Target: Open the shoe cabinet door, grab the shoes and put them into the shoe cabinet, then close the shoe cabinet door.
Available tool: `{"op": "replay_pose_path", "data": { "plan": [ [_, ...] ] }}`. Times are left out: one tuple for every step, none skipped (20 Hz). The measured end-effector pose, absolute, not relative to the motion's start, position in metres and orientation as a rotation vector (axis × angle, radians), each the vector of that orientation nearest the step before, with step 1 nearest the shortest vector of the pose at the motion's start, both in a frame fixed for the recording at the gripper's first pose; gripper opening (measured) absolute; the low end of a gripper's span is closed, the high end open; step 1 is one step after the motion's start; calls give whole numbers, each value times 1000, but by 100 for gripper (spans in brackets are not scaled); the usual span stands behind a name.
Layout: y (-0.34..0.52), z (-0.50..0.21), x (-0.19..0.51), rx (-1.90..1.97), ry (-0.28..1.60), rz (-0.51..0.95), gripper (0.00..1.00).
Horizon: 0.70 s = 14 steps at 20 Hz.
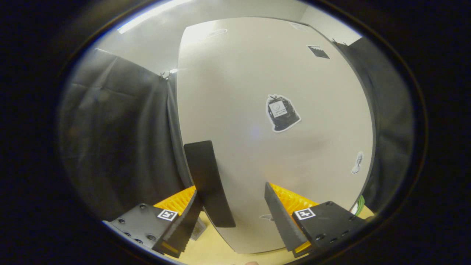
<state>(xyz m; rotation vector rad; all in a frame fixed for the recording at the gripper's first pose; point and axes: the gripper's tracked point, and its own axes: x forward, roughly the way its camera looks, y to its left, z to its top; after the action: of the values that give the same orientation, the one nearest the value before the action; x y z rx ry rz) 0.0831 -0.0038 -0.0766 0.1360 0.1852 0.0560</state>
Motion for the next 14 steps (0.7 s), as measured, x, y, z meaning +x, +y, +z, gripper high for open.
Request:
{"op": "replay_pose_path", "data": {
  "plan": [
    [-3,-75,80,134,184,62,99],
    [-3,-73,75,130,179,68,99],
    [-3,-69,70,128,172,75,99],
    [-3,-65,65,126,162,83,98],
    [-5,-62,59,123,156,86,98],
    [-7,-58,54,123,150,90,98],
    [-10,-55,49,126,146,94,98],
    [-14,-51,44,128,142,98,98],
    [-20,-48,38,128,139,100,98],
    [-27,-44,33,125,138,102,98],
    [-36,-41,27,120,136,101,98],
    [-46,-37,20,115,135,101,98],
    [-57,-33,13,110,134,100,98],
    [-69,-29,7,106,134,100,98]
  ]
}}
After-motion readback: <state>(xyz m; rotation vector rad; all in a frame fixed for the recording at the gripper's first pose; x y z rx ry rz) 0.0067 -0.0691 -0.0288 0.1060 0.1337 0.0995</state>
